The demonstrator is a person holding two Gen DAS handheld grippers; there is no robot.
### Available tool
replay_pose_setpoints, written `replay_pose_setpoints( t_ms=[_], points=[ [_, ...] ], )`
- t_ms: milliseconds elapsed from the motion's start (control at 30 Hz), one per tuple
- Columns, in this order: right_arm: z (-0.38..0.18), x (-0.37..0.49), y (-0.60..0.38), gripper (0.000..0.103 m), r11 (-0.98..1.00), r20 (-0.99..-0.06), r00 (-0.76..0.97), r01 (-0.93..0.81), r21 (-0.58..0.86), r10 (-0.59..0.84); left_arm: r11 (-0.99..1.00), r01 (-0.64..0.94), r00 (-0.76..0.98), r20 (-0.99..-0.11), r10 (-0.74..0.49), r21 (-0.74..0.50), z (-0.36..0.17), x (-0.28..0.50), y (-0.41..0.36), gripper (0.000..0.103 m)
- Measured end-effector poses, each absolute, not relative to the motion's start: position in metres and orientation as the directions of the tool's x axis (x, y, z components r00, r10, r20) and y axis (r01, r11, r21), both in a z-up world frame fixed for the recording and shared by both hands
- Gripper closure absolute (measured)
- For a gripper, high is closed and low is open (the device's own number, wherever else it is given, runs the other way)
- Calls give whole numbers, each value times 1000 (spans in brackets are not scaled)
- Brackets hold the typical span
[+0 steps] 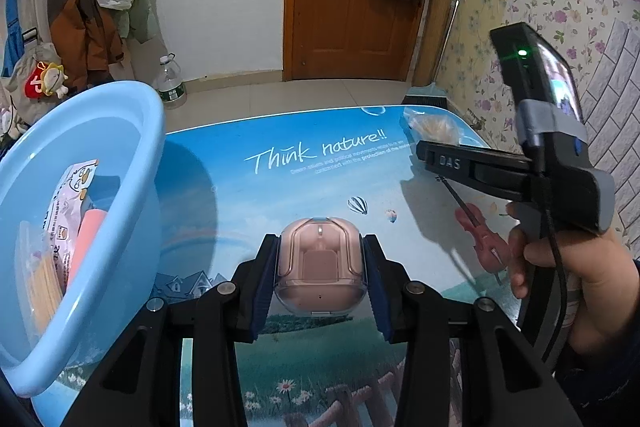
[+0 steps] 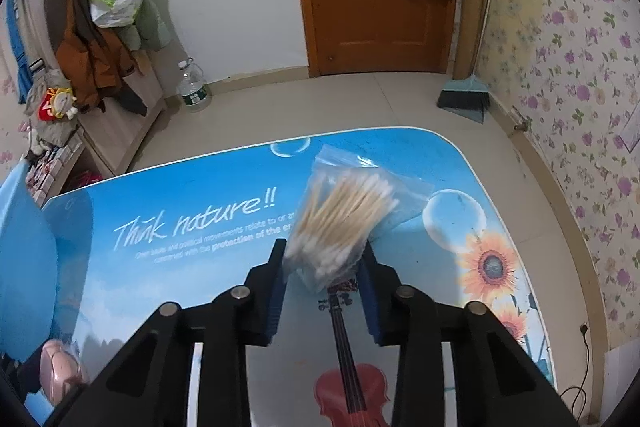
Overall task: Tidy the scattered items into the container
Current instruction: 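Grasp the cotton swab bag with the right gripper while the left gripper holds the pink case, then lift the swab bag with the right gripper while the left gripper carries the pink case toward the basin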
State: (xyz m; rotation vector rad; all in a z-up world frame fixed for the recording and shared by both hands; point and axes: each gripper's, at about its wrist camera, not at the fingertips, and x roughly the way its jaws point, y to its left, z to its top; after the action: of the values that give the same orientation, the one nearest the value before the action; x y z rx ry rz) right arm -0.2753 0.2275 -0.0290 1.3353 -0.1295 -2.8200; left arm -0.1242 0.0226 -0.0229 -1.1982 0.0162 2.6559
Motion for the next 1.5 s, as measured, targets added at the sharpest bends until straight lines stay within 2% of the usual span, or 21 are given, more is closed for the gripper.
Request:
replay_pose_setpoints(
  t_ms=[333, 700, 1200, 1400, 1500],
  points=[
    [13, -219, 218, 71, -997, -687, -723, 35, 64, -70, -976, -205, -671, -716, 194, -73, -4, -102, 21, 62],
    [67, -129, 203, 73, -993, -613, -782, 91, 68, -114, -988, -154, -721, -680, 133, -30, 20, -61, 11, 62],
    [80, -27, 176, 76, -979, -583, -789, 192, 65, -193, -996, -85, -760, -646, 71, -9, 31, -9, -10, 62],
    [94, 1, 153, 77, -976, -520, -831, 219, 18, -196, -997, -70, -776, -628, 63, -14, 38, 1, -16, 62],
    [100, 5, 144, 77, -970, -518, -829, 244, 8, -213, -997, -71, -782, -619, 63, -13, 41, 4, -18, 62]
  ],
)
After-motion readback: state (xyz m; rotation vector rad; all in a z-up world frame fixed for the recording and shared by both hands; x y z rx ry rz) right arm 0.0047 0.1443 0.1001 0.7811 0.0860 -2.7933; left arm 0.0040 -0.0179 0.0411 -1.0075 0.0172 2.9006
